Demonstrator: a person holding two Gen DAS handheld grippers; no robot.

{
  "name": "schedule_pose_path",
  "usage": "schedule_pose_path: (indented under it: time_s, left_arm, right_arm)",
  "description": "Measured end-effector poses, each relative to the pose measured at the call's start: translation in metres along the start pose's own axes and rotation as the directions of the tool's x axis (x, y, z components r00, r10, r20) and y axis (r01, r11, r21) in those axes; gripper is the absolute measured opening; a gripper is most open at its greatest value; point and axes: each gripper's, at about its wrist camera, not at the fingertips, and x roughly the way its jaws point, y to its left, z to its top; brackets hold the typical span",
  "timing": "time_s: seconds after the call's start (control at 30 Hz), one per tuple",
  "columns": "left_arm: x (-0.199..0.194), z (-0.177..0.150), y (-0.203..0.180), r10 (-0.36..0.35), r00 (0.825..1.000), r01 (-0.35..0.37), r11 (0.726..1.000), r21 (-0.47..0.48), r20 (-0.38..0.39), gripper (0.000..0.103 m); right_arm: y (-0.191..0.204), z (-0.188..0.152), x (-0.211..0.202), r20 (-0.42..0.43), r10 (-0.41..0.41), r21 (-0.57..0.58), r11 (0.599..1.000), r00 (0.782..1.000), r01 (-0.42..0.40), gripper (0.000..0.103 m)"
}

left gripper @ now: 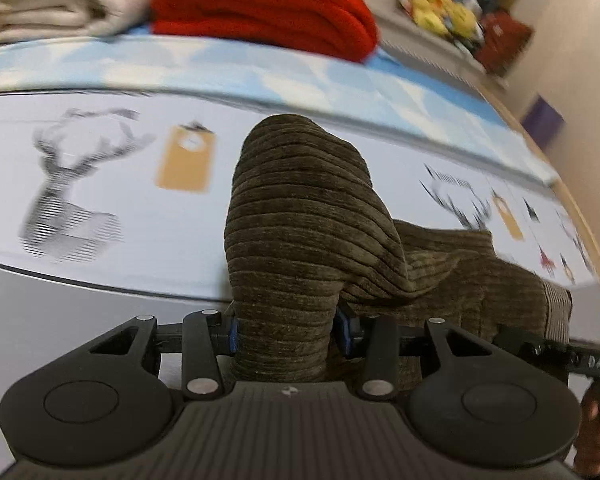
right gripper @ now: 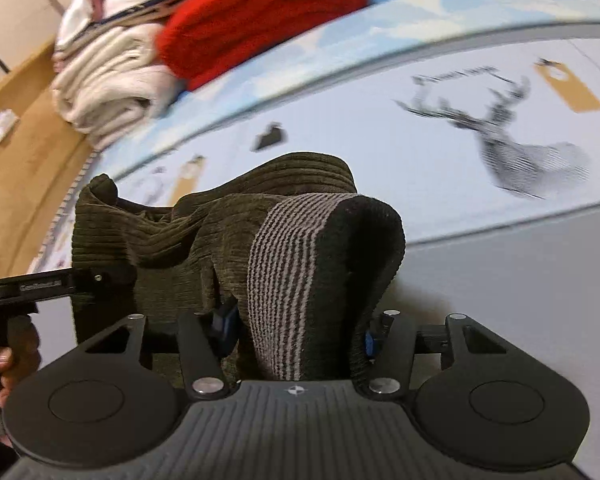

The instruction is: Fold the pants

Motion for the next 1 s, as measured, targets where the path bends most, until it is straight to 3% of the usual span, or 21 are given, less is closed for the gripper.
schedule_pose_path:
  time_s: [0.07, 0.13, 0.27, 0.4, 0.5, 0.67, 0.73, 0.77, 0.8, 0.83, 0.87, 0.9, 0.97, 1.0]
  left_arm:
    - [-0.008, 0.002, 0.012, 0.031, 0.999, -0.030, 0.999, -0.029, 0.029, 0.049]
    - [-0.016, 0.005, 0.020, 0.077, 0.996, -0.075, 0.996, -0.040, 0.048, 0.059]
    - [-0.038, 0.011, 0.033, 0.136, 0.982, -0.126, 0.989, -0.077, 0.134, 0.062]
    - [-0.048, 0.009, 0.034, 0.097, 0.987, -0.093, 0.995, -0.036, 0.127, 0.061]
    - [-0.051, 0.002, 0.023, 0.057, 0.991, -0.064, 0.996, 0.059, 0.121, 0.060]
    - [-0.042, -0.020, 0.002, 0.002, 0.999, -0.013, 0.976, 0.219, 0.050, 0.050]
    - [-0.029, -0.030, -0.003, 0.064, 0.998, -0.057, 0.959, 0.277, -0.013, 0.043]
    - [-0.016, -0.036, -0.001, 0.125, 0.989, -0.097, 0.950, 0.297, -0.076, 0.042]
    - [-0.002, -0.045, 0.003, 0.192, 0.970, -0.137, 0.939, 0.315, -0.151, 0.043]
    - [0.005, -0.051, 0.005, 0.225, 0.957, -0.154, 0.929, 0.335, -0.185, 0.044]
    - [0.005, -0.053, 0.002, 0.233, 0.957, -0.159, 0.921, 0.354, -0.175, 0.044]
    - [0.003, -0.052, 0.000, 0.230, 0.958, -0.159, 0.923, 0.352, -0.171, 0.046]
    - [-0.002, -0.049, 0.001, 0.206, 0.962, -0.144, 0.941, 0.306, -0.177, 0.063]
    - [-0.003, -0.049, 0.003, 0.195, 0.964, -0.140, 0.950, 0.278, -0.182, 0.076]
  right_arm:
    - [0.017, 0.004, 0.008, 0.011, 0.020, -0.009, 1.000, 1.000, -0.020, 0.056]
    - [0.033, 0.006, 0.014, 0.021, 0.022, -0.027, 0.999, 1.000, -0.021, 0.057]
    - [0.044, 0.005, 0.031, -0.012, -0.047, -0.021, 0.999, 0.999, 0.047, 0.064]
    - [0.037, 0.005, 0.038, -0.025, -0.213, -0.018, 0.977, 0.977, 0.212, 0.065]
    - [0.031, 0.005, 0.034, -0.028, -0.209, 0.010, 0.978, 0.977, 0.209, 0.068]
    - [0.043, 0.001, 0.024, 0.017, -0.222, -0.073, 0.972, 0.975, 0.223, 0.070]
    - [0.042, 0.001, 0.022, 0.005, -0.197, -0.058, 0.979, 0.980, 0.197, 0.071]
    - [0.040, 0.000, 0.022, -0.008, -0.184, -0.048, 0.982, 0.983, 0.184, 0.073]
    - [0.038, -0.002, 0.024, -0.033, -0.177, -0.044, 0.983, 0.984, 0.176, 0.074]
    - [0.037, -0.004, 0.027, -0.066, -0.181, -0.046, 0.983, 0.981, 0.178, 0.077]
    - [0.035, -0.007, 0.032, -0.111, -0.193, -0.054, 0.981, 0.975, 0.188, 0.080]
    - [0.033, -0.012, 0.038, -0.163, -0.205, -0.062, 0.978, 0.965, 0.198, 0.082]
    - [0.029, -0.017, 0.042, -0.200, -0.204, -0.045, 0.979, 0.958, 0.199, 0.086]
    - [0.028, -0.018, 0.042, -0.206, -0.194, -0.031, 0.981, 0.959, 0.191, 0.086]
